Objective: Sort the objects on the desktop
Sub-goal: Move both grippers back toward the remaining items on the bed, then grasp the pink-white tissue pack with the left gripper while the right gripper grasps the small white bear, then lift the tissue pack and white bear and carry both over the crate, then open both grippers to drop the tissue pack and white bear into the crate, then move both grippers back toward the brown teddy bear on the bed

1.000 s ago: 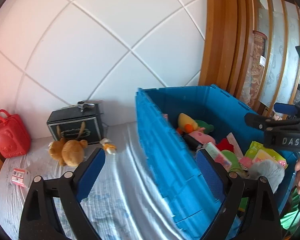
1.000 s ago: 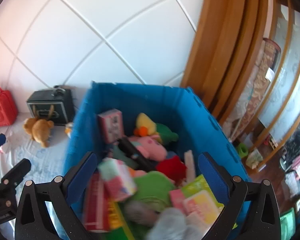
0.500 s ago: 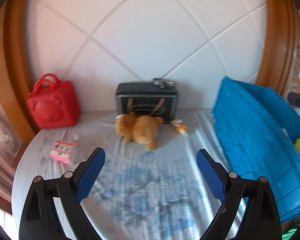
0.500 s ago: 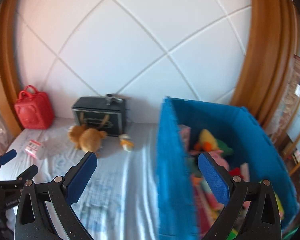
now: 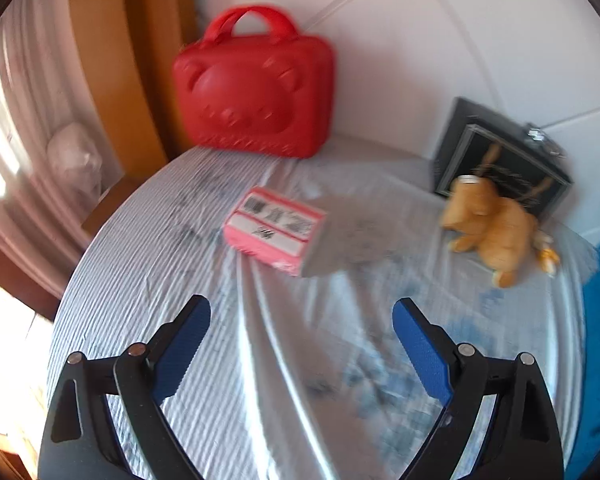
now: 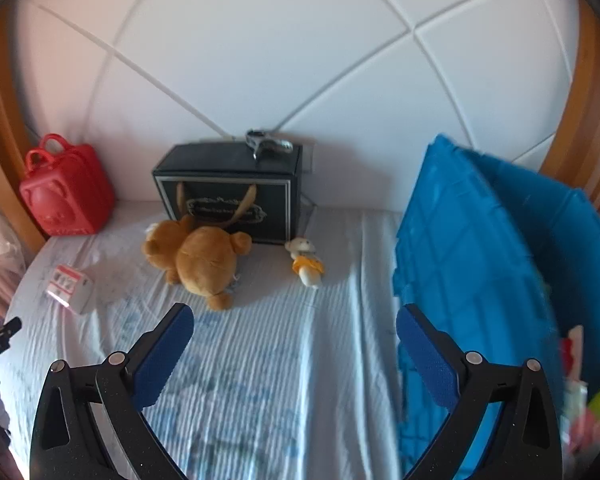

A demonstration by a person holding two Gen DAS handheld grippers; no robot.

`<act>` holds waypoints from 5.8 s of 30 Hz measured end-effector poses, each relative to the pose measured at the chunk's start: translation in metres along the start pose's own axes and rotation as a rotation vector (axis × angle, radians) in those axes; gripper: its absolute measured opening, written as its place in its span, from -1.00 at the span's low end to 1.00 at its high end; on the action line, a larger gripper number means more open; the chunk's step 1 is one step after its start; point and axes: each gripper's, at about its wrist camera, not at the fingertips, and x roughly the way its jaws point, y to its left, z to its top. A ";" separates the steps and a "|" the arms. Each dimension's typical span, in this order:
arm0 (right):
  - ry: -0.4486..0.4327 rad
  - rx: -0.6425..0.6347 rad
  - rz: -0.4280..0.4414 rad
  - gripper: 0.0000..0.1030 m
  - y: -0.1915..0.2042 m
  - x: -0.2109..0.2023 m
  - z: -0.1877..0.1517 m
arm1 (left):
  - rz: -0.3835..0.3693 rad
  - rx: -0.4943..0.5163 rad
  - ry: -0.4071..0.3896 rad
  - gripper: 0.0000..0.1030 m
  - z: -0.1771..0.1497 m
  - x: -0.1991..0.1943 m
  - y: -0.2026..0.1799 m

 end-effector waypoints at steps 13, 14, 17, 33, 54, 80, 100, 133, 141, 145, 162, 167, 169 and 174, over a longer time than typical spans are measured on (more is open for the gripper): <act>0.217 -0.044 -0.038 1.00 0.008 0.238 0.015 | 0.118 -0.054 0.181 0.82 0.028 0.189 0.015; 0.228 -0.057 -0.041 1.00 0.009 0.249 0.015 | 0.116 -0.063 0.191 0.82 0.024 0.195 0.026; 0.258 -0.081 -0.043 1.00 0.014 0.275 0.015 | 0.202 -0.101 0.202 0.82 0.014 0.196 0.063; 0.366 -0.073 -0.013 1.00 -0.011 0.307 0.024 | 0.122 -0.200 0.216 0.82 0.078 0.163 0.085; 0.479 0.037 0.053 0.63 -0.051 0.364 0.032 | 0.209 -0.115 0.457 0.75 0.097 0.255 0.053; 0.078 0.118 0.006 -0.29 -0.019 0.139 0.001 | 0.160 0.046 -0.046 0.69 0.018 0.041 0.033; -0.353 0.117 -0.026 -0.29 0.001 -0.161 -0.113 | -0.023 0.145 -0.334 0.69 -0.092 -0.164 -0.025; -0.478 0.284 -0.257 -0.29 -0.317 -0.301 -0.200 | -0.651 0.647 -0.418 0.75 -0.206 -0.374 -0.522; -0.420 0.313 -0.244 0.55 -0.338 -0.278 -0.199 | -0.643 0.668 -0.366 0.75 -0.213 -0.361 -0.538; -0.424 0.317 -0.250 0.83 -0.340 -0.277 -0.198 | -0.639 0.674 -0.384 0.76 -0.208 -0.361 -0.533; -0.403 0.202 -0.137 1.00 -0.223 -0.275 -0.157 | -0.567 0.527 -0.382 0.76 -0.151 -0.313 -0.390; -0.421 0.152 -0.082 1.00 -0.143 -0.271 -0.129 | -0.494 0.432 -0.370 0.76 -0.116 -0.271 -0.298; -0.429 0.133 -0.029 1.00 -0.110 -0.266 -0.115 | -0.466 0.397 -0.357 0.76 -0.103 -0.251 -0.263; -0.373 0.099 0.050 1.00 -0.041 -0.223 -0.078 | -0.352 0.356 -0.309 0.76 -0.069 -0.198 -0.198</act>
